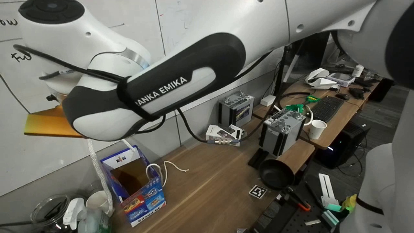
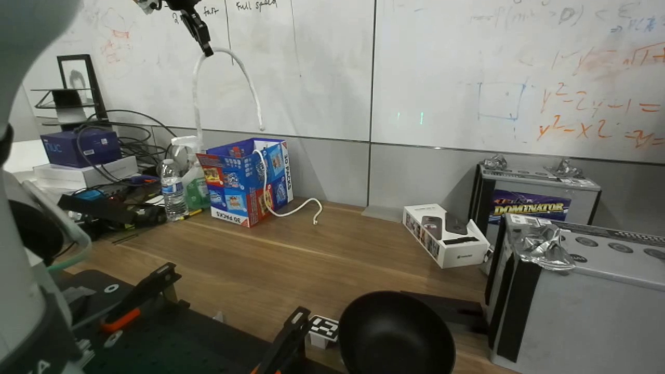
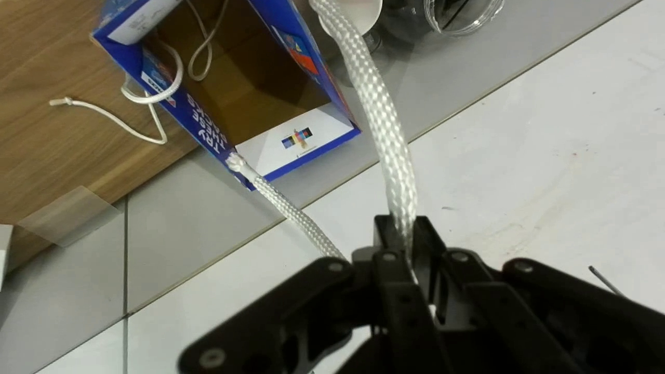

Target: Put the string in the blue box

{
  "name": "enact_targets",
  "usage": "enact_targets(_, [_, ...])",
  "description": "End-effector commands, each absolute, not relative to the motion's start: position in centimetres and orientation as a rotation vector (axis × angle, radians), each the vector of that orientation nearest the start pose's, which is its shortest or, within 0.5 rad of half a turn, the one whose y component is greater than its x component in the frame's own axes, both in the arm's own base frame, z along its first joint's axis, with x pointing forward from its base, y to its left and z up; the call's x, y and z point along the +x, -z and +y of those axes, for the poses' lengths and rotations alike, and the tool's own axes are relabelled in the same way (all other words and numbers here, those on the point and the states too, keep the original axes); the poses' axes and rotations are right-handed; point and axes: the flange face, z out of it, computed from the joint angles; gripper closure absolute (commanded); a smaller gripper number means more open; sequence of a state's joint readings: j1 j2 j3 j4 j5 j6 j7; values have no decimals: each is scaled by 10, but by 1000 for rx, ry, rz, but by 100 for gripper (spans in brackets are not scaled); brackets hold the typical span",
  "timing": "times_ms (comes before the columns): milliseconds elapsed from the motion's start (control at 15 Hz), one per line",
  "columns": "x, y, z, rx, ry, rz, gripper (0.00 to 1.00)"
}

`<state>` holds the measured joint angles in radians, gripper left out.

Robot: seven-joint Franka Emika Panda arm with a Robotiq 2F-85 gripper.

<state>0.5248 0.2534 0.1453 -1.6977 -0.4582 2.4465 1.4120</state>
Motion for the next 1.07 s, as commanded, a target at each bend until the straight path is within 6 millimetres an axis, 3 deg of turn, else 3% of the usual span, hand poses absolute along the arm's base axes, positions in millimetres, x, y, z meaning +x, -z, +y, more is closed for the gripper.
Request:
enact_targets(0, [561,-518,413,-2691,808,701,88])
enact_targets(467, [584,-548,408,-2750,849,636,89])
enact_targets(1000, [590,-549,411,-2874,586,10,89])
